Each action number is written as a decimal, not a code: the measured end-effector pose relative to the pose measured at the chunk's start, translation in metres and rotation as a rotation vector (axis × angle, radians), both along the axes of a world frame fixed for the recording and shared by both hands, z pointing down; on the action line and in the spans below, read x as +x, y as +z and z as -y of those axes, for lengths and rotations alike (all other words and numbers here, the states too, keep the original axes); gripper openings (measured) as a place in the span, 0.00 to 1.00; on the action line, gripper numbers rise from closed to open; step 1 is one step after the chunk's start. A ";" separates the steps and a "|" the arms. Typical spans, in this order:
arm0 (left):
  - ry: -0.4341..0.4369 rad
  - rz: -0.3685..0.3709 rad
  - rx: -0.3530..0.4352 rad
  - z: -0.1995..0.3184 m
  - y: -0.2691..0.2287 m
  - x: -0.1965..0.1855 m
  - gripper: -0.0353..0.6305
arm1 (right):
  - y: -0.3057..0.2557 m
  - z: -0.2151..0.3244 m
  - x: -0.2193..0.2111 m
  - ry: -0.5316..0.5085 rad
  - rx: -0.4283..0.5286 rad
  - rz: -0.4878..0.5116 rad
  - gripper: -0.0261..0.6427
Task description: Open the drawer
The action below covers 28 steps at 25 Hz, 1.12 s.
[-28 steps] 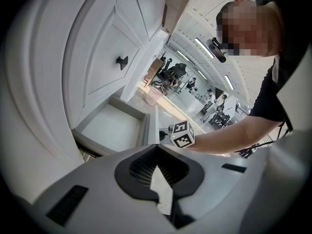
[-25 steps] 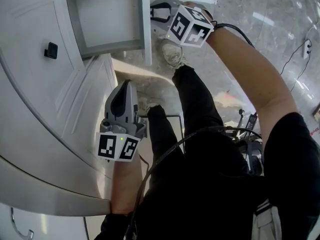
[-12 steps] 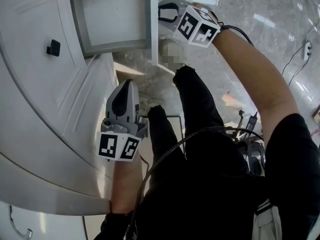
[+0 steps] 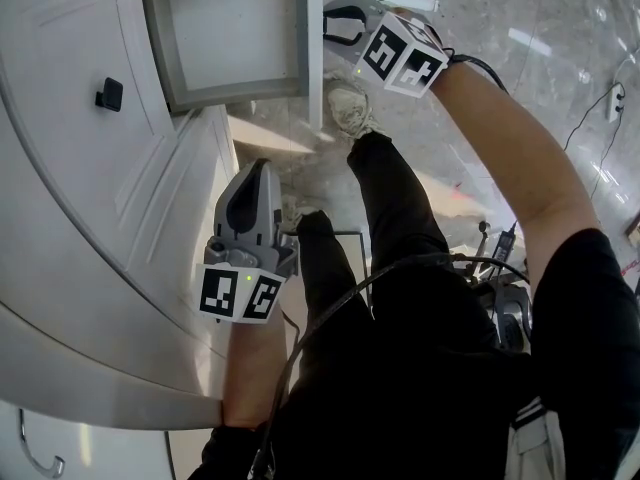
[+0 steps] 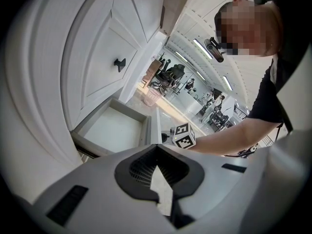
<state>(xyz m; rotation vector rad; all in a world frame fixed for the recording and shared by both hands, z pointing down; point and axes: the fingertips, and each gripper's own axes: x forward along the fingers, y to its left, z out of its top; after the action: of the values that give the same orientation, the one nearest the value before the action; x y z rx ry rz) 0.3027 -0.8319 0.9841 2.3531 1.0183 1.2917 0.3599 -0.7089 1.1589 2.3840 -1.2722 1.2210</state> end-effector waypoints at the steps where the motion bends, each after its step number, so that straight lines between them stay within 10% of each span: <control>1: 0.002 -0.001 -0.002 -0.001 0.000 0.000 0.05 | -0.001 0.000 0.000 0.005 -0.004 0.002 0.24; 28: 0.061 -0.038 -0.021 -0.016 -0.036 -0.012 0.05 | -0.027 -0.020 -0.008 0.126 -0.054 0.014 0.25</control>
<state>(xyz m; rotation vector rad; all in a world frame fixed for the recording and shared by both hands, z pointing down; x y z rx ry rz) 0.2910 -0.8159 0.9477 2.3572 1.1181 1.2558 0.3519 -0.6892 1.1317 2.4532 -1.0930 1.2910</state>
